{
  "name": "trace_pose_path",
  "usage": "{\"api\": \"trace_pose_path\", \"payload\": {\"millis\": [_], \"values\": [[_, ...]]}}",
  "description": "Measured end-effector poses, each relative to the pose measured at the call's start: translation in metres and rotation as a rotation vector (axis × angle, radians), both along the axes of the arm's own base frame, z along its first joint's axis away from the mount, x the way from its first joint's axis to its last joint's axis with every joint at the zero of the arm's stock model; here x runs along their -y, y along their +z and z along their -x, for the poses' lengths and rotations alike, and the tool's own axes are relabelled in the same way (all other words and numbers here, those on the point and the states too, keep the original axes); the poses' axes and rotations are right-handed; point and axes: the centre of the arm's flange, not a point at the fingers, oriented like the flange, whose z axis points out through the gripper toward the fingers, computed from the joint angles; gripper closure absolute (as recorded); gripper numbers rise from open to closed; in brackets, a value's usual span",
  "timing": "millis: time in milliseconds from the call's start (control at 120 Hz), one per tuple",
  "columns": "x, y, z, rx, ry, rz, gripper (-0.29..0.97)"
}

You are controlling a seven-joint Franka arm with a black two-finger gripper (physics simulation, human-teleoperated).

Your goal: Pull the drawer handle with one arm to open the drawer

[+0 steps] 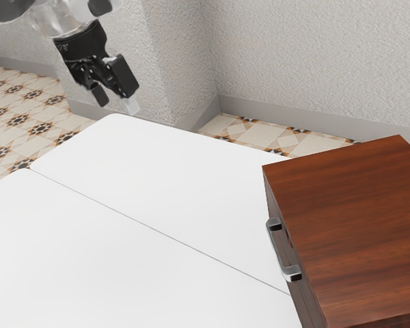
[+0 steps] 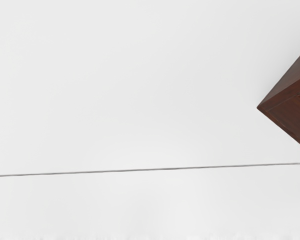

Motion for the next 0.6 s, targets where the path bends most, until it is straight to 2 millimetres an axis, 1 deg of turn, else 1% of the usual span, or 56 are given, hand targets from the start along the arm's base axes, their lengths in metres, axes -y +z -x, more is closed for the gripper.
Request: {"api": "trace_pose_path", "payload": {"millis": [50,108,200,283,342,383,417,442,500,542,567,600], "values": [[0.008,-0.005,-0.002,-0.012,-0.01,0.004,0.02],[0.011,-0.003,0.0,-0.01,-0.011,0.004,0.02],[0.005,-0.002,0.004,-0.017,0.006,0.013,0.02],[-0.001,-0.005,0.005,-0.029,0.048,0.074,0.02],[-0.005,-0.01,0.005,-0.051,0.112,0.111,0.02],[-0.002,-0.017,0.003,-0.077,0.16,0.132,0.02],[0.004,-0.025,-0.002,-0.098,0.188,0.145,0.02],[0.013,-0.032,-0.009,-0.113,0.203,0.152,0.02],[0.045,-0.05,-0.022,-0.154,0.213,0.165,0.02],[0.065,-0.065,-0.026,-0.191,0.22,0.185,0.03],[0.072,-0.076,-0.03,-0.215,0.234,0.2,0.03],[0.076,-0.09,-0.034,-0.243,0.262,0.218,0.03]]}}
